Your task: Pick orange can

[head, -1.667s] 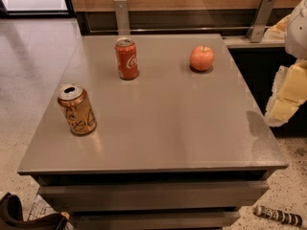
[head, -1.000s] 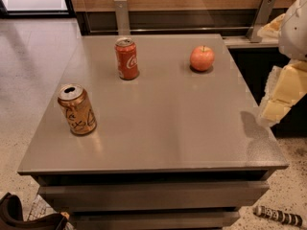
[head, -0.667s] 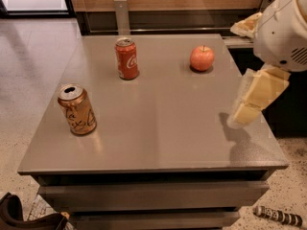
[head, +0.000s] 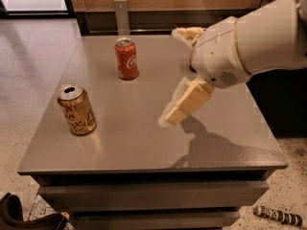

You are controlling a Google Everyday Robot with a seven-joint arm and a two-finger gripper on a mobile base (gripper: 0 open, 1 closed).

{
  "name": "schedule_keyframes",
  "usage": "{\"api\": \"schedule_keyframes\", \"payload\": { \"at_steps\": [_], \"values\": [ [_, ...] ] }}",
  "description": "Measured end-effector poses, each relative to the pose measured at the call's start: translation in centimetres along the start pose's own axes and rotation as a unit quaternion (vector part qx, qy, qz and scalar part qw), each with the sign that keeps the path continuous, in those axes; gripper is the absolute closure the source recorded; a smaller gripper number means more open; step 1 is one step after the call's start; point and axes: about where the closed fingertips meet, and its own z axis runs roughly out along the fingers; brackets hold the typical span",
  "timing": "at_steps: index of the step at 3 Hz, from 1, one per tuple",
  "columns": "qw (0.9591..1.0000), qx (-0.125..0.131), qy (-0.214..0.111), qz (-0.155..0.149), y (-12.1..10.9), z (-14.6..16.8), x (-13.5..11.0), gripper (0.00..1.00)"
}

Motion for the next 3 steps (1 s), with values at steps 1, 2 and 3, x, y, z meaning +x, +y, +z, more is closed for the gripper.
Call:
{"api": "schedule_keyframes", "payload": {
  "at_steps": [1, 2, 3],
  "values": [
    [0.9962, -0.017, -0.080, 0.030, 0.4, 3.6, -1.9, 0.00],
    [0.9870, -0.046, -0.142, 0.060, 2.0, 7.3, -3.8, 0.00],
    [0.9862, -0.049, -0.144, 0.064, 2.1, 7.8, -3.7, 0.00]
  ]
}}
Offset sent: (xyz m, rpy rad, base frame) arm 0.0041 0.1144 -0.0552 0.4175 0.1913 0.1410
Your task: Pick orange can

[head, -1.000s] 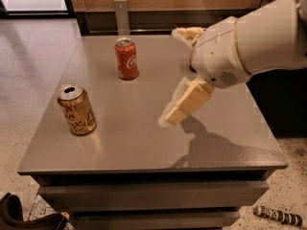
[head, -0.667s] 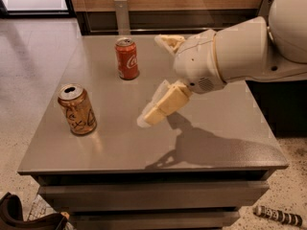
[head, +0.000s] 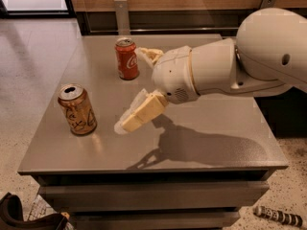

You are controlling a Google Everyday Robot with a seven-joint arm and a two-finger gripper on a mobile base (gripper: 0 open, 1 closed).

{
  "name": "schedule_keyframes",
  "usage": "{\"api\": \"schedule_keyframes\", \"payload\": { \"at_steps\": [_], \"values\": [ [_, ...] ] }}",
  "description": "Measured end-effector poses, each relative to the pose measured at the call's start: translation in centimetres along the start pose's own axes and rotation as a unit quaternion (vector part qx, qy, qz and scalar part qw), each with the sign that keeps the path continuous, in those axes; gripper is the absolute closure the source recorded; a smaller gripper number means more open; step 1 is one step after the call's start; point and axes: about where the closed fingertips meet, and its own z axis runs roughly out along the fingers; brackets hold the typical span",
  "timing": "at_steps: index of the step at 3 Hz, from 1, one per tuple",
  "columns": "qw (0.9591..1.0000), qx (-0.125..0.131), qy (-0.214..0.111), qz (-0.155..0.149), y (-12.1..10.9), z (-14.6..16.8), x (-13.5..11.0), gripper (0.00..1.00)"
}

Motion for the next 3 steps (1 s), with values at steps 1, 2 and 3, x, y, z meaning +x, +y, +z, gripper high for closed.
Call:
{"api": "schedule_keyframes", "payload": {
  "at_steps": [1, 2, 3],
  "values": [
    [0.9996, -0.009, -0.013, 0.021, 0.1, 1.9, 1.2, 0.00],
    [0.9969, -0.016, -0.055, 0.053, 0.4, 5.4, 2.4, 0.00],
    [0.9925, -0.022, -0.094, 0.075, 1.0, 8.6, 3.1, 0.00]
  ]
}}
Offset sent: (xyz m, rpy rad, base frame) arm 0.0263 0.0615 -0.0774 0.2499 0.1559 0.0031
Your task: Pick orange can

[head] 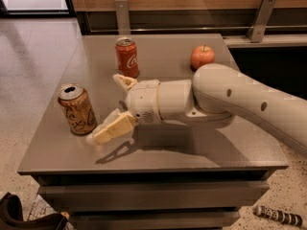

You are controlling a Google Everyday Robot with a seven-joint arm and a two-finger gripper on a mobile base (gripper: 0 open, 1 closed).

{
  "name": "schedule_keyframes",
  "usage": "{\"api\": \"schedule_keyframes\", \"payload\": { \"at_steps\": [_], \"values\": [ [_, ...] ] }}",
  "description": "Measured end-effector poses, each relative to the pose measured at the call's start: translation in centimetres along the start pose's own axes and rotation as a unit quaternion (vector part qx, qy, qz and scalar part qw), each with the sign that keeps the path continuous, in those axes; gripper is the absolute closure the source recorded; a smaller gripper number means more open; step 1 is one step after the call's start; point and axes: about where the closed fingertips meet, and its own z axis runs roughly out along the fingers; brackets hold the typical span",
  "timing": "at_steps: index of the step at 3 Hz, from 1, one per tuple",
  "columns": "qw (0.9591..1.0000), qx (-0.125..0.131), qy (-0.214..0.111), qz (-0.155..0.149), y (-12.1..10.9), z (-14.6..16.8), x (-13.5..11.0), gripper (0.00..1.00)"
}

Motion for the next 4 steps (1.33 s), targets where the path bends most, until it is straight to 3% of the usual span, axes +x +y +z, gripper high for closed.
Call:
{"api": "schedule_keyframes", "payload": {
  "at_steps": [1, 3, 4],
  "values": [
    [0.9990, -0.013, -0.041, 0.009, 0.3, 2.9, 0.1, 0.00],
    [0.9952, -0.037, -0.089, 0.017, 1.3, 6.6, 0.2, 0.00],
    [0.9950, -0.039, -0.090, 0.017, 1.5, 6.9, 0.1, 0.15]
  ]
}}
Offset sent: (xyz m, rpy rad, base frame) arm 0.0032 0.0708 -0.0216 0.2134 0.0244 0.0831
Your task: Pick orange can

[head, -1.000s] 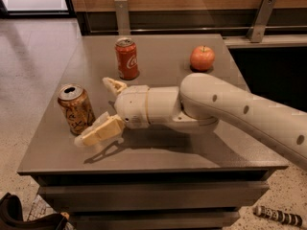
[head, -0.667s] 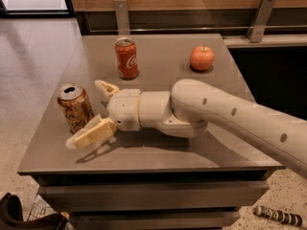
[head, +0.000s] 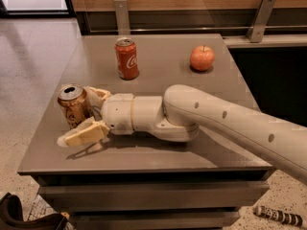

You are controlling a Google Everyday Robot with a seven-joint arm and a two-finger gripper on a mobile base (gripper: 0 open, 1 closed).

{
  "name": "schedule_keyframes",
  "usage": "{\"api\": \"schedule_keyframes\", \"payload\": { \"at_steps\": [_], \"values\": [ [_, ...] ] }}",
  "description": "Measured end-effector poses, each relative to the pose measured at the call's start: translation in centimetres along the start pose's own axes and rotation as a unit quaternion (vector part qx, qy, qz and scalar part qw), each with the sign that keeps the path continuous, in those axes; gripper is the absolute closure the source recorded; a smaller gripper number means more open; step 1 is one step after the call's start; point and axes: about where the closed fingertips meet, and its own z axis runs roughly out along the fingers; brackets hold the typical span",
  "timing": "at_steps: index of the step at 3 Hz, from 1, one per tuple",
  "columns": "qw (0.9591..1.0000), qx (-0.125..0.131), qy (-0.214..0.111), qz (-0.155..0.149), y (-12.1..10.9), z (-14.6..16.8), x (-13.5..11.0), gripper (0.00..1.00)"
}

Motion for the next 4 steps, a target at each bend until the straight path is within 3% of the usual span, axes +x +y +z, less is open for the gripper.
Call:
{"api": "schedule_keyframes", "payload": {
  "at_steps": [2, 3, 4],
  "values": [
    [1.0000, -0.005, 0.000, -0.002, 0.34, 0.39, -0.21, 0.76],
    [1.0000, -0.006, -0.001, -0.002, 0.46, 0.53, -0.28, 0.98],
    [1.0000, -0.007, -0.001, -0.003, 0.51, 0.59, -0.31, 1.00]
  ]
}}
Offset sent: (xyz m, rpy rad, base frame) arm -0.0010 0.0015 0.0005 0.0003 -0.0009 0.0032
